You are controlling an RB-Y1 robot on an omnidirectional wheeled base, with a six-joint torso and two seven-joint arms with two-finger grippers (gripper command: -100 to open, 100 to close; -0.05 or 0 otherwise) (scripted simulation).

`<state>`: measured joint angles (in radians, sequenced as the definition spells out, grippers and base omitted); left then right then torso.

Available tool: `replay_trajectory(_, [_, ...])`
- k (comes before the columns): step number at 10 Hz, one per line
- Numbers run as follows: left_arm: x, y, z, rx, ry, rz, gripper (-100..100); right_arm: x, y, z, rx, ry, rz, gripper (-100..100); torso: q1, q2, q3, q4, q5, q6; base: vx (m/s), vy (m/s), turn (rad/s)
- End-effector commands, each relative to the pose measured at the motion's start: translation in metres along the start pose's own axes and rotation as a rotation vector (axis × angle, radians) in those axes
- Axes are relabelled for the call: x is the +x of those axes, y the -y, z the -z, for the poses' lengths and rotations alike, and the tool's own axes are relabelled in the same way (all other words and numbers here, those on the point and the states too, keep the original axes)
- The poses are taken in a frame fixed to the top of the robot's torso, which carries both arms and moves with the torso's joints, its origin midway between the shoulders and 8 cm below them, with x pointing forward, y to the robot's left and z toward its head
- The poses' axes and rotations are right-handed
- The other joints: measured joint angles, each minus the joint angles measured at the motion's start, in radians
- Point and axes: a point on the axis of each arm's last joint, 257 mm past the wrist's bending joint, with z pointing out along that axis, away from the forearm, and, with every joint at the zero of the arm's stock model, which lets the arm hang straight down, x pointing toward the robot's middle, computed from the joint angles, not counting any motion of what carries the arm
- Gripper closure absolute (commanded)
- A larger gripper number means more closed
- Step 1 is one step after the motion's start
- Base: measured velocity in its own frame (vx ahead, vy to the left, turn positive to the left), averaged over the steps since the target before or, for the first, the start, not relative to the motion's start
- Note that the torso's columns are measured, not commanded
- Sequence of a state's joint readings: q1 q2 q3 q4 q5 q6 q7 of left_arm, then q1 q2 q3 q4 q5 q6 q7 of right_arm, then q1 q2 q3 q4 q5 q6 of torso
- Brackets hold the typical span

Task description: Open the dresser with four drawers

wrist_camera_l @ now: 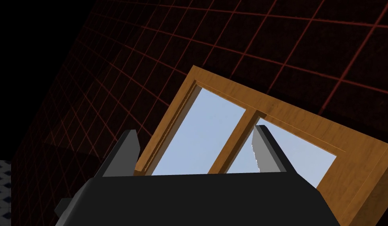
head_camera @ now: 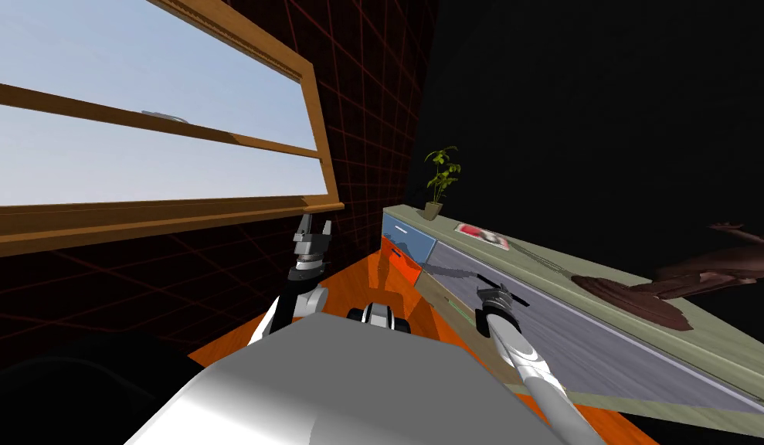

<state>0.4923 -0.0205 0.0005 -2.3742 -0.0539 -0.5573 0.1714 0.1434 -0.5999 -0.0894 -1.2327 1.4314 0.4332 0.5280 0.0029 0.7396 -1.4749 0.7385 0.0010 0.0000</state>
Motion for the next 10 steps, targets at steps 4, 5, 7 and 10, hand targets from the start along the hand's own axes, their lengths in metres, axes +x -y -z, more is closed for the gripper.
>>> replay_trajectory(4, [0.000,0.000,0.000,0.000,0.000,0.000,0,0.041,0.006,-0.002,0.011,-0.087,-0.032,-100,-0.004,0.006,0.004,0.002,-0.001,0.000,-0.094,-0.030,0.274])
replay_trajectory(5, [0.000,0.000,0.000,0.000,0.000,0.000,0,0.060,0.012,-0.003,0.024,-0.126,-0.031,-100,-0.004,-0.001,0.000,0.000,-0.001,0.001,-0.110,-0.032,0.262])
replay_trajectory(7, [0.000,0.000,0.000,0.000,0.000,0.000,0,0.083,0.019,-0.002,0.039,-0.173,-0.041,-100,-0.003,-0.006,-0.004,-0.002,-0.001,0.000,-0.081,-0.027,0.291])
replay_trajectory(10, [0.000,0.000,0.000,0.000,0.000,0.000,0,0.107,0.026,0.000,0.055,-0.230,-0.063,-100,-0.004,0.000,0.000,0.000,-0.001,-0.001,-0.090,-0.029,0.256])
